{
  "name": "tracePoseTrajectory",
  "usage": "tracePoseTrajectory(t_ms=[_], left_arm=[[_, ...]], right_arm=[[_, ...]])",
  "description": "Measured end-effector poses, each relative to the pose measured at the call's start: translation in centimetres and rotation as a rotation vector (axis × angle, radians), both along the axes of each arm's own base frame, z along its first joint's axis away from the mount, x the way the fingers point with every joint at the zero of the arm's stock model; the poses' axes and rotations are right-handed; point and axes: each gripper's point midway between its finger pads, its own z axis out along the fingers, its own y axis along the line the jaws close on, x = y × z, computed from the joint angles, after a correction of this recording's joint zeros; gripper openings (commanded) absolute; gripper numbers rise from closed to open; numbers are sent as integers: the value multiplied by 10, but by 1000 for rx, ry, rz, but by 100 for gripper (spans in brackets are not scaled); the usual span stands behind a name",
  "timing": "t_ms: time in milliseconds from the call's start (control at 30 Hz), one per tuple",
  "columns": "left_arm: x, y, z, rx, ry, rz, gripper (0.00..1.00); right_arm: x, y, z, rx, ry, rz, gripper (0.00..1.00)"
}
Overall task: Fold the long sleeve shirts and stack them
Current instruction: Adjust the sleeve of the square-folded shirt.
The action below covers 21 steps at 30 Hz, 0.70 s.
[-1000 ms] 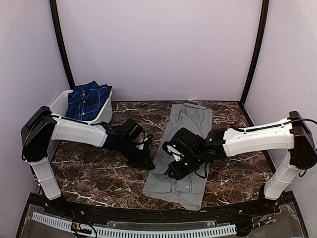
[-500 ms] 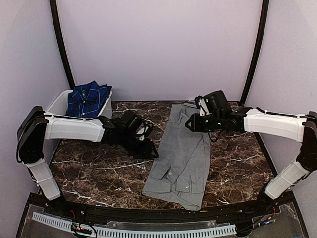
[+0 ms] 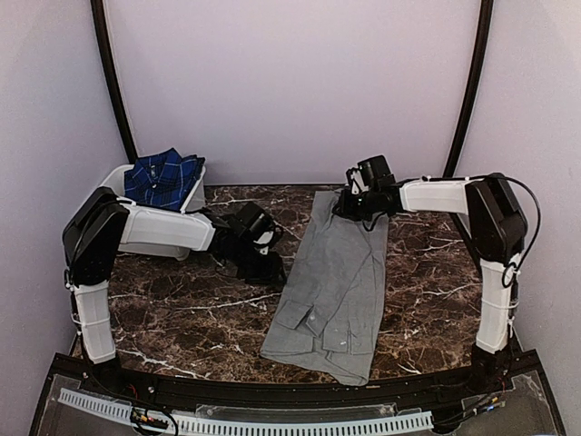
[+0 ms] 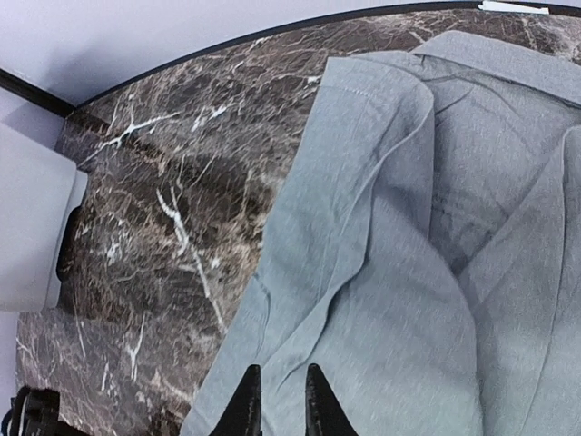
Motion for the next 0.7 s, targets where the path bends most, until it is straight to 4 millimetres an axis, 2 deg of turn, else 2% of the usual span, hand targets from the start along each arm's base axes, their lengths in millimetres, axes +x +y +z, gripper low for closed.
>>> tracePoseTrajectory(t_ms=[167, 267, 367, 700], left_arm=[[0, 5, -3, 31, -10, -12, 47], [-1, 7, -5, 40, -12, -20, 47], [-6, 11, -10, 45, -6, -28, 47], [-29, 24, -3, 14, 15, -46, 47]], right_arm=[[51, -5, -30, 51, 33, -34, 12], [68, -11, -55, 73, 75, -60, 12], [76, -16, -81, 86, 125, -80, 14], [117, -9, -77, 135, 96, -96, 27]])
